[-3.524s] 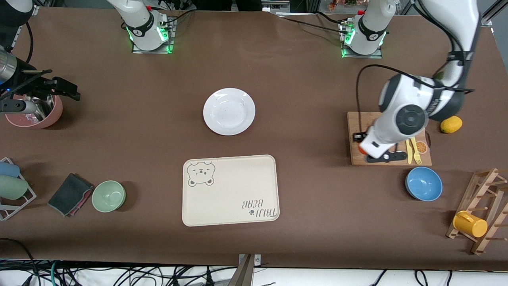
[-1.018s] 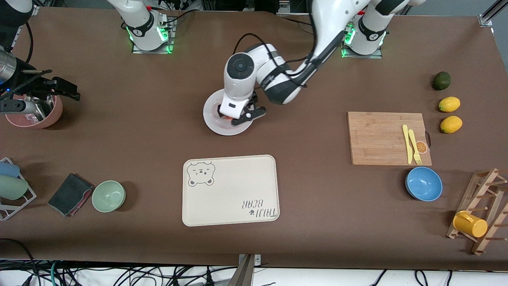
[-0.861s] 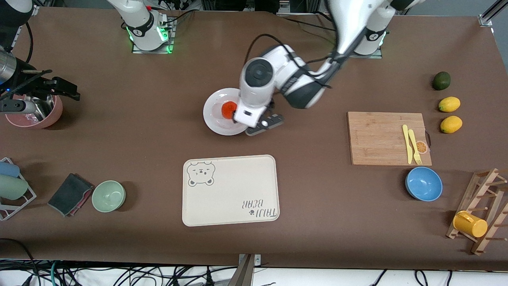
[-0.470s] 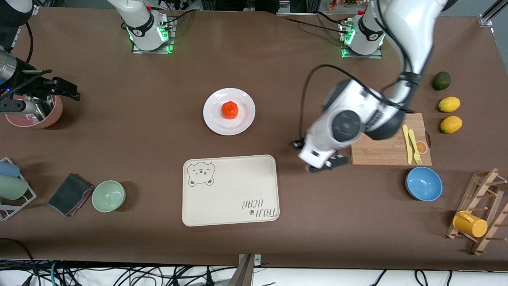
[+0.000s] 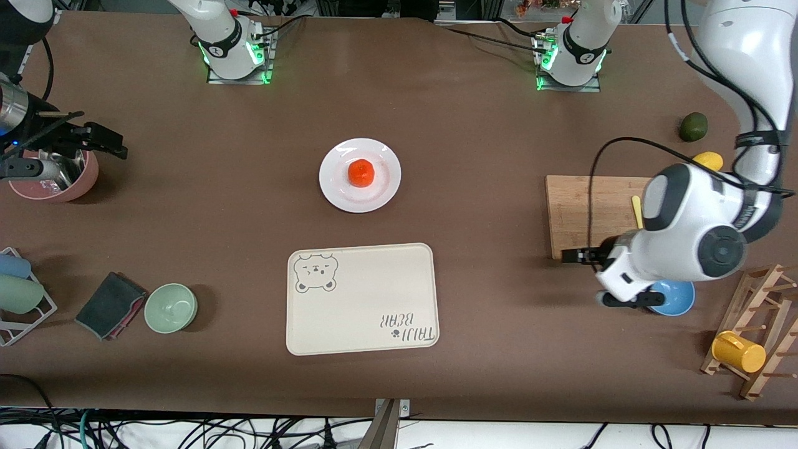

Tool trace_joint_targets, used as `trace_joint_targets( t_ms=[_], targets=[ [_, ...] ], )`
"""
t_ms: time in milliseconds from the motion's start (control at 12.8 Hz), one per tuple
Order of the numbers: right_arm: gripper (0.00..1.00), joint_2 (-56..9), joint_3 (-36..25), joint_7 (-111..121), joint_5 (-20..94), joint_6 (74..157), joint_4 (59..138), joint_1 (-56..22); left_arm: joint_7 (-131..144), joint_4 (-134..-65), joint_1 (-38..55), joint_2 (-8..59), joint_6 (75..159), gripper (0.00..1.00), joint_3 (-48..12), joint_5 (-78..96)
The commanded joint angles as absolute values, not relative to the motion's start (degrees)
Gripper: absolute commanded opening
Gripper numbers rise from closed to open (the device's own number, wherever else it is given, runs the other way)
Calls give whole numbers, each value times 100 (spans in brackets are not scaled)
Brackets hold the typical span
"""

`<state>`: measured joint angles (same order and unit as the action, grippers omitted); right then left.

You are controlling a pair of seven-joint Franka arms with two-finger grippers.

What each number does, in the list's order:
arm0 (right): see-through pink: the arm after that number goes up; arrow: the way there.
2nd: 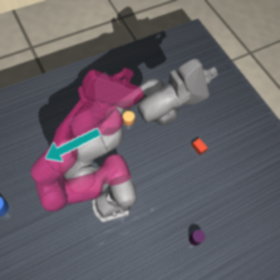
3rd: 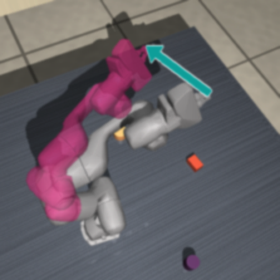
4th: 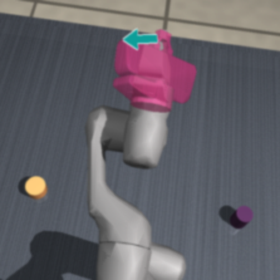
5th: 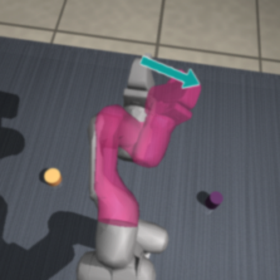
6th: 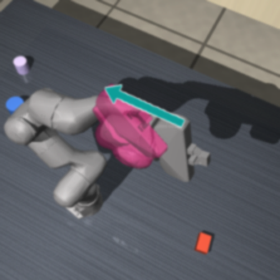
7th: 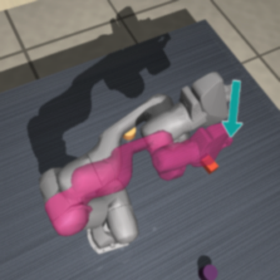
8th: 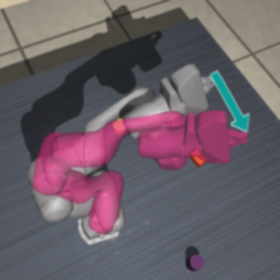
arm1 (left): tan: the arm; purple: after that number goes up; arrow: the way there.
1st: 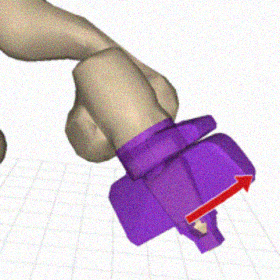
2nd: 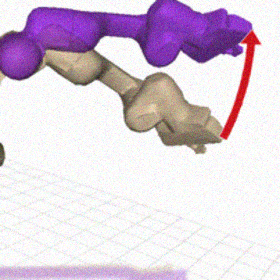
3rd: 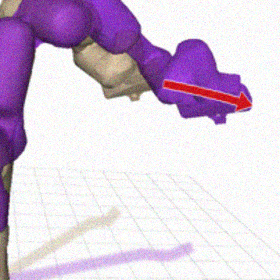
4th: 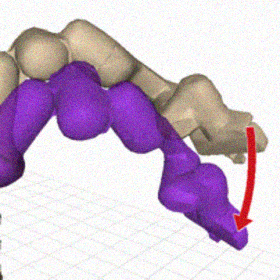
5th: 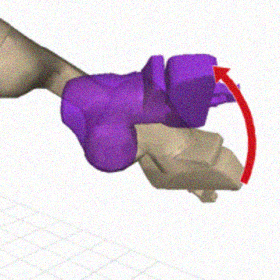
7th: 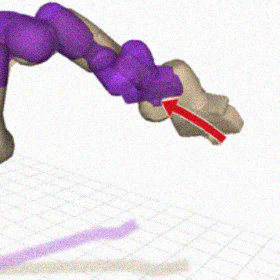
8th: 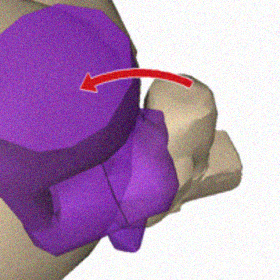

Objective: Place orange and plate with both arms
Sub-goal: 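Withdraw the left gripper while the right gripper reaches toward the plate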

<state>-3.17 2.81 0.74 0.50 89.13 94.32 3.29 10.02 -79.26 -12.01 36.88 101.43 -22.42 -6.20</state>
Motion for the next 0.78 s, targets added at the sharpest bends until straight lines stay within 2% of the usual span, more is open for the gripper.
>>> trace_joint_targets(
  t_ms=[0, 392, 705],
  targets=[
    [100, -721, 342, 132, 62, 8850, 9281, 299, 669, -8077, -1379, 3507, 9889, 100, -2329, -905],
    [100, -738, 352, 615, -9, 8525, 9290, 36, 168, -8042, -1757, 2955, 9301, 100, -2320, -932],
    [100, -993, 352, 492, 1052, 9121, 9561, -184, 150, -7998, -1653, 2217, 8291, 100, -2190, -879]
  ],
)
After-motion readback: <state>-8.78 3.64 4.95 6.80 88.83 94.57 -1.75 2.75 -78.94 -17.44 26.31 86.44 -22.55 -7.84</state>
